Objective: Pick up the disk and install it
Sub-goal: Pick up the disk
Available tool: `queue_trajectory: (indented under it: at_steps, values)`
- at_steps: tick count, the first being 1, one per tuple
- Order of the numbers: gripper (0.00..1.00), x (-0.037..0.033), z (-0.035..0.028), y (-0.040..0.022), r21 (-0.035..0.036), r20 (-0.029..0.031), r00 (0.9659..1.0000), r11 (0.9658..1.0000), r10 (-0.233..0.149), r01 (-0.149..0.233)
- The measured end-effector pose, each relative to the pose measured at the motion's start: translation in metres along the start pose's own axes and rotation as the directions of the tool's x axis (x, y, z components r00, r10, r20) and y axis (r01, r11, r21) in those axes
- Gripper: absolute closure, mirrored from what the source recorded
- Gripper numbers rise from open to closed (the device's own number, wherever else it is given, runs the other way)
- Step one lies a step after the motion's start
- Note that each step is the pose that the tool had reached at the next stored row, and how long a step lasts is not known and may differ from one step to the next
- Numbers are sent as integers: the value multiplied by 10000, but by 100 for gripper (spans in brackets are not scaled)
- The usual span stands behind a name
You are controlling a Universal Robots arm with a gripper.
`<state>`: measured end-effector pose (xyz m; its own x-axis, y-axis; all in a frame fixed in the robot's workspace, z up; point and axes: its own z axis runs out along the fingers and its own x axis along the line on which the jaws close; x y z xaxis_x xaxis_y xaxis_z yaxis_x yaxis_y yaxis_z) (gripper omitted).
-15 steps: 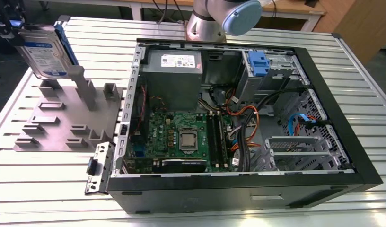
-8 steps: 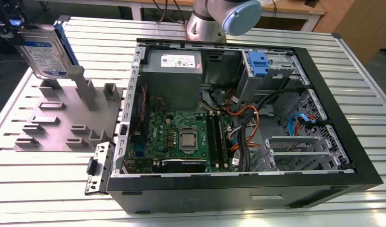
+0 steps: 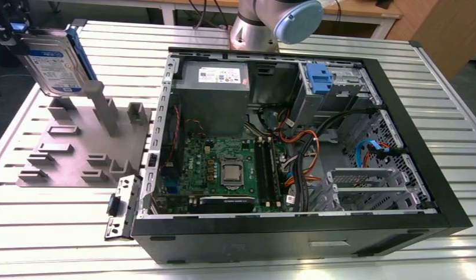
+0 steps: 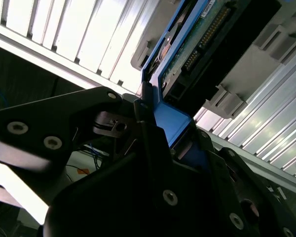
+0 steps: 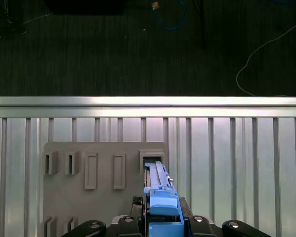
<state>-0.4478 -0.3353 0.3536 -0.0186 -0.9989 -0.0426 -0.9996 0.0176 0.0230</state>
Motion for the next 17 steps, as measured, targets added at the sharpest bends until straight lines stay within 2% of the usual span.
queue_trajectory:
  at_steps: [17]
  values:
    - [63,-3,-58,1,1,0,10000,10000,2,-2]
